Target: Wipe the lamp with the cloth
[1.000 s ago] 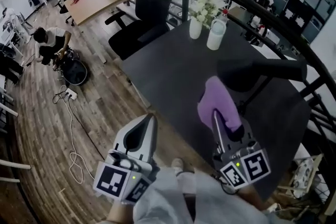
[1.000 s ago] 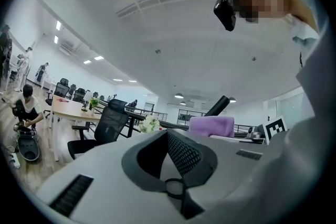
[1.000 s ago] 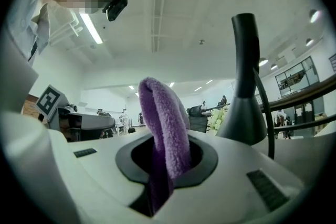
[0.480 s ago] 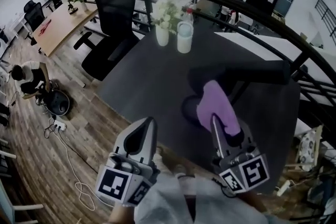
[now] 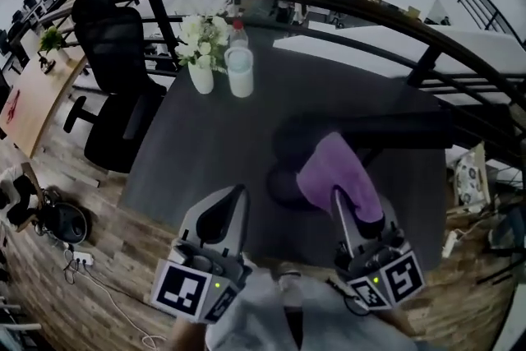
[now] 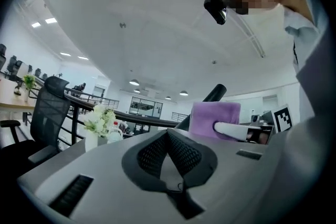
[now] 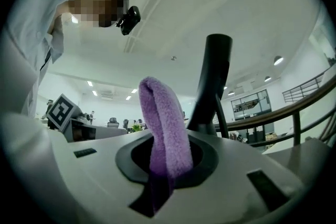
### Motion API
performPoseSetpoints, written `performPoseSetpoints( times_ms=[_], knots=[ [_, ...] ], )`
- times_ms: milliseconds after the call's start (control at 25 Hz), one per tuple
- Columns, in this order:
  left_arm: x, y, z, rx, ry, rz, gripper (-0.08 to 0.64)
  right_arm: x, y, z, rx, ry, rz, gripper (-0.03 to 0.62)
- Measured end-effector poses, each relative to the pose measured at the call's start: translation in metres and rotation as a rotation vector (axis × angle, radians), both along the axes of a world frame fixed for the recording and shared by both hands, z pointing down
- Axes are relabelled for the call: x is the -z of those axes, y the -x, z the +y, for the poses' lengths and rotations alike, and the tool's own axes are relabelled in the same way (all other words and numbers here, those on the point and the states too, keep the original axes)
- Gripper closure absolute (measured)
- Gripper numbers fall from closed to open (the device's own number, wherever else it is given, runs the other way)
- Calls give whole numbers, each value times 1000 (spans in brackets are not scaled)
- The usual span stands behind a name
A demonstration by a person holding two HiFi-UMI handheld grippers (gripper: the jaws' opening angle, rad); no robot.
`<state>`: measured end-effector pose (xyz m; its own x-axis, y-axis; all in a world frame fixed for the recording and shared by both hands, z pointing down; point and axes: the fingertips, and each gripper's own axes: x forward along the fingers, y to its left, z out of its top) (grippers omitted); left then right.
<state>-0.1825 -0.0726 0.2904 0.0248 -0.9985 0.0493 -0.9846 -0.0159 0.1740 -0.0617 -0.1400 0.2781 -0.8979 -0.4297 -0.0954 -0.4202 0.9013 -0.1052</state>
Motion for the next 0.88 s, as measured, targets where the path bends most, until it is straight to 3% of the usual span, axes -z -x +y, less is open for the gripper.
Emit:
performPoseSetpoints(
  times_ms=[320,720,880],
  knots=[
    [6,2,-26,-237,3,14,554,18,-33,-6,-328,-20,-3,545],
    [12,13,-39,-395,-55,26,554,47,-98,-6,-743,-103,9,543],
    [8,9,-41,-443,-45,41,554,52,-132,-4,-904,-64,-17,543]
  ],
)
